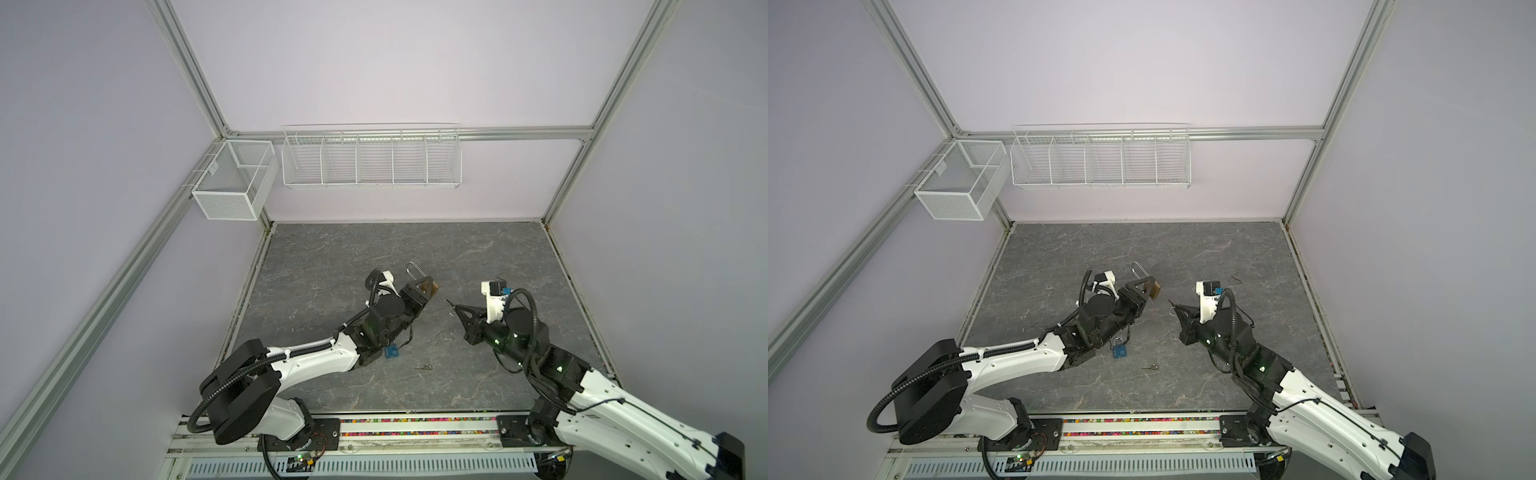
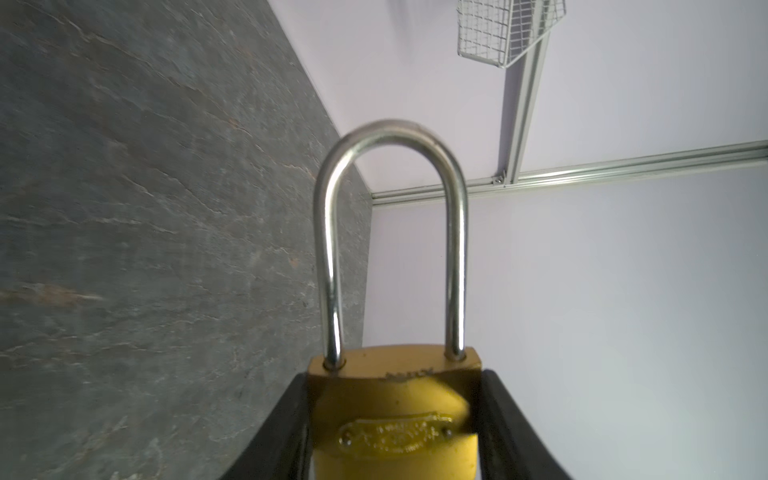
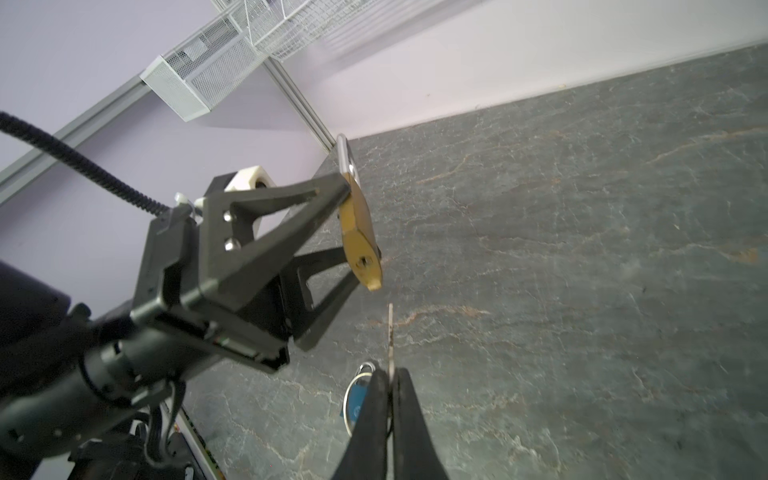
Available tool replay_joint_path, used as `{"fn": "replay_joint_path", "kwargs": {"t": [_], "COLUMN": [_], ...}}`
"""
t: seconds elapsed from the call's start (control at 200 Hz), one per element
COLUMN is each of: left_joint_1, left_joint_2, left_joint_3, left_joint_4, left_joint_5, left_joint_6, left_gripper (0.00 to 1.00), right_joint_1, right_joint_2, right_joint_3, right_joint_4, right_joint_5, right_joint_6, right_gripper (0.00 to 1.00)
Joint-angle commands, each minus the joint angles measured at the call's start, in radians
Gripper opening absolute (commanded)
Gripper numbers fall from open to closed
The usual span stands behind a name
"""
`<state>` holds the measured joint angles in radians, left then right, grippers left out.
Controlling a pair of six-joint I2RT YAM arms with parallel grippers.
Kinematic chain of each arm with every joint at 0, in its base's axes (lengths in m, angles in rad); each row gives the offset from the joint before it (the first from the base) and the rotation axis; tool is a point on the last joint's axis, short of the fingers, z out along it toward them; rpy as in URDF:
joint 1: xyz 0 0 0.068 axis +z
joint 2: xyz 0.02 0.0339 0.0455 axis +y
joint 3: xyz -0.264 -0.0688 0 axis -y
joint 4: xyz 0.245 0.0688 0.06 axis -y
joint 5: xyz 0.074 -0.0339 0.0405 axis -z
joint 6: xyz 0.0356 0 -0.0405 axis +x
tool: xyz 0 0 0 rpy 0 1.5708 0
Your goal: Unlock with the key
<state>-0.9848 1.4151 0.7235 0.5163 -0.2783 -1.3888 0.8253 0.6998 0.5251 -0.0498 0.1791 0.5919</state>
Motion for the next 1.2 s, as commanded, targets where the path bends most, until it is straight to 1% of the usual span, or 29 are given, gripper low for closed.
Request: {"fn": "replay_joint_path", "kwargs": {"t": [0.0, 0.13, 0.24, 0.36, 0.49, 0.56, 0.595, 0.795, 0.855, 0.975, 1.08, 1.195], "left_joint_1": [0.005, 0.002, -0.024, -0.057, -0.078, -0.087, -0.087, -0.102, -0.103, -0.103, -0.103, -0.103], "left_joint_2": [-0.047, -0.051, -0.049, -0.054, -0.071, -0.088, -0.1, -0.193, -0.228, -0.284, -0.301, -0.3], "left_joint_3": [0.026, 0.035, 0.013, -0.009, -0.031, -0.036, -0.039, -0.076, -0.082, -0.053, -0.046, -0.056], "left_joint_4": [-0.042, -0.095, -0.063, -0.002, -0.013, -0.058, -0.086, -0.178, -0.206, -0.336, -0.377, -0.359], "left_joint_5": [-0.049, -0.056, -0.065, -0.055, -0.043, -0.045, -0.028, -0.08, -0.108, -0.148, -0.167, -0.17], "left_joint_6": [0.033, 0.039, 0.004, -0.062, -0.167, -0.215, -0.235, -0.329, -0.331, -0.311, -0.3, -0.296], "left_gripper": [0.0, 0.0, 0.0, 0.0, 0.0, 0.0, 0.0, 0.0, 0.0, 0.0, 0.0, 0.0], "right_joint_1": [-0.004, -0.004, -0.003, -0.002, 0.005, 0.012, 0.015, 0.064, 0.091, 0.136, 0.162, 0.192], "right_joint_2": [-0.039, -0.048, -0.043, -0.023, -0.037, -0.039, -0.038, 0.025, 0.048, 0.08, 0.092, 0.096], "right_joint_3": [-0.022, -0.047, -0.123, -0.16, -0.187, -0.199, -0.208, -0.222, -0.205, -0.178, -0.161, -0.148], "right_joint_4": [-0.063, -0.019, 0.136, 0.244, 0.339, 0.363, 0.378, 0.441, 0.442, 0.464, 0.464, 0.47], "right_joint_5": [-0.02, -0.023, -0.027, -0.024, -0.044, -0.031, -0.025, 0.008, 0.032, 0.061, 0.08, 0.091], "right_joint_6": [0.025, 0.038, 0.087, 0.074, 0.05, 0.049, 0.048, 0.038, 0.021, 0.005, -0.002, -0.002], "right_gripper": [0.06, 0.06, 0.06, 0.06, 0.06, 0.06, 0.06, 0.06, 0.06, 0.06, 0.06, 0.06]}}
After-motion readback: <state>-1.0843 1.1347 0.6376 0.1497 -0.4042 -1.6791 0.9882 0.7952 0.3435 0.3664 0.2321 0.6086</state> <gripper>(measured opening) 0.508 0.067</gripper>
